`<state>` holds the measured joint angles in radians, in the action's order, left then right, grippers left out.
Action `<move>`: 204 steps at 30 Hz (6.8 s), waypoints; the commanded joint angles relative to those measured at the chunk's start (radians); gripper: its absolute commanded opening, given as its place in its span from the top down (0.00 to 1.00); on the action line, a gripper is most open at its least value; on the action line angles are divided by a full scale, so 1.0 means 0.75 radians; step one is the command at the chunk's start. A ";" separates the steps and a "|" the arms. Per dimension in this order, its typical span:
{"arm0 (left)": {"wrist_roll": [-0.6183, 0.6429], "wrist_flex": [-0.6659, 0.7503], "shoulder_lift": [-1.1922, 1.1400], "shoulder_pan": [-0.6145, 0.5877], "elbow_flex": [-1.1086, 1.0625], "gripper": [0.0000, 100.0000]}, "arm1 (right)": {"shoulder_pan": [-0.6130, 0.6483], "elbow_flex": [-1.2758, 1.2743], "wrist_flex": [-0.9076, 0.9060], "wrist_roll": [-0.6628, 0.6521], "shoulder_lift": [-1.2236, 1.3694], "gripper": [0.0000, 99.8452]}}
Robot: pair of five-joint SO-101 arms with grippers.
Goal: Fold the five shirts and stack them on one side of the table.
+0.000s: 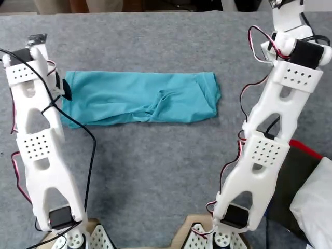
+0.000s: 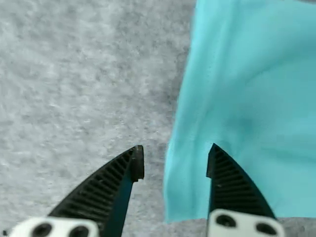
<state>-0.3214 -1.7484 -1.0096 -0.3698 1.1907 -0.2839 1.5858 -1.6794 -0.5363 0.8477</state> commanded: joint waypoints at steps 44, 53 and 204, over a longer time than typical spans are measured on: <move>0.468 -0.014 0.052 0.426 0.178 0.98 | -0.069 0.060 0.053 -0.039 -0.009 0.99; 0.681 0.078 0.208 0.808 0.180 0.98 | -0.109 0.060 0.074 -0.041 -0.009 0.99; 1.037 1.060 0.592 0.769 -1.211 0.98 | 0.204 -0.527 -0.143 -0.291 0.222 0.99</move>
<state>0.4626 -0.9659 -0.5754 0.2087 0.2578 -0.1043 1.2160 -1.7714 -0.7419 1.1347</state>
